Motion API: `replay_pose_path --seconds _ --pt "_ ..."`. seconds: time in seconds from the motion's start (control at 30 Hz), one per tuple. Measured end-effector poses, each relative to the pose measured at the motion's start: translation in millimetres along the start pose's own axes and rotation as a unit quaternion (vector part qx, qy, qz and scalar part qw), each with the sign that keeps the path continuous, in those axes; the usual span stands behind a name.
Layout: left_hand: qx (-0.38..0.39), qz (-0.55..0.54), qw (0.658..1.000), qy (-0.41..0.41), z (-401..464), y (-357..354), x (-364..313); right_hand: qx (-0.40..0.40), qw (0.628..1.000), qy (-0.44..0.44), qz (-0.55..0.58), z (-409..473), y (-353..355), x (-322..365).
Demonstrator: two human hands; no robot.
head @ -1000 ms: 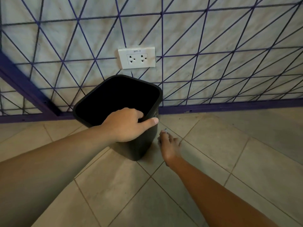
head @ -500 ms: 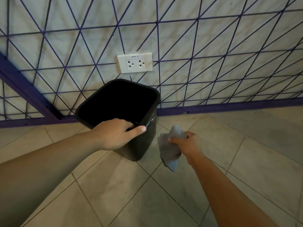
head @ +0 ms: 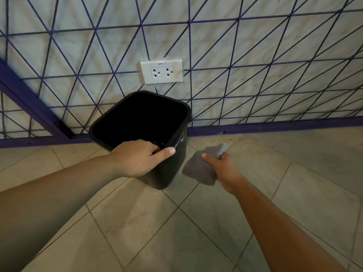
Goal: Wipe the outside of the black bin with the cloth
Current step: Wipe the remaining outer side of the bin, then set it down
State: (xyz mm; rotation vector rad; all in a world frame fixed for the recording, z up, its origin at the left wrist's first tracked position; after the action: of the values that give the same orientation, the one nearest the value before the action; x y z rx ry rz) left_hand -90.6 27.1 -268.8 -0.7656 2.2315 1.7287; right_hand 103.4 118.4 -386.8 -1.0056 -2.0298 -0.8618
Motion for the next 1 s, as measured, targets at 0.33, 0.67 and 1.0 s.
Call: replay_pose_path --seconds 0.33,0.67,1.0 --pt "0.016 0.074 0.996 -0.045 -1 -10 -23 -0.099 0.966 0.038 0.235 -17 -50 26" --pt "-0.011 0.068 0.996 -0.055 3 -7 -27 -0.075 0.937 0.051 0.336 -8 -80 40" --pt "-0.009 0.034 0.997 -0.062 6 -6 -24 -0.102 0.924 0.079 0.359 3 -103 47"
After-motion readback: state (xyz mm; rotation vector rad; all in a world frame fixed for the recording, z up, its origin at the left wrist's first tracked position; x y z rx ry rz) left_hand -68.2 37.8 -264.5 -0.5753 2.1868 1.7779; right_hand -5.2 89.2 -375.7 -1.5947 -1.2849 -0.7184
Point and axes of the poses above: each hand's wrist, its own z-axis towards the middle knuckle, its own y-axis out of the back of the hand, x = y × z, the point moved 10 cm from there along z, towards the middle knuckle, and after that the axes turned 11 degrees about -z, right-handed, at the moved point
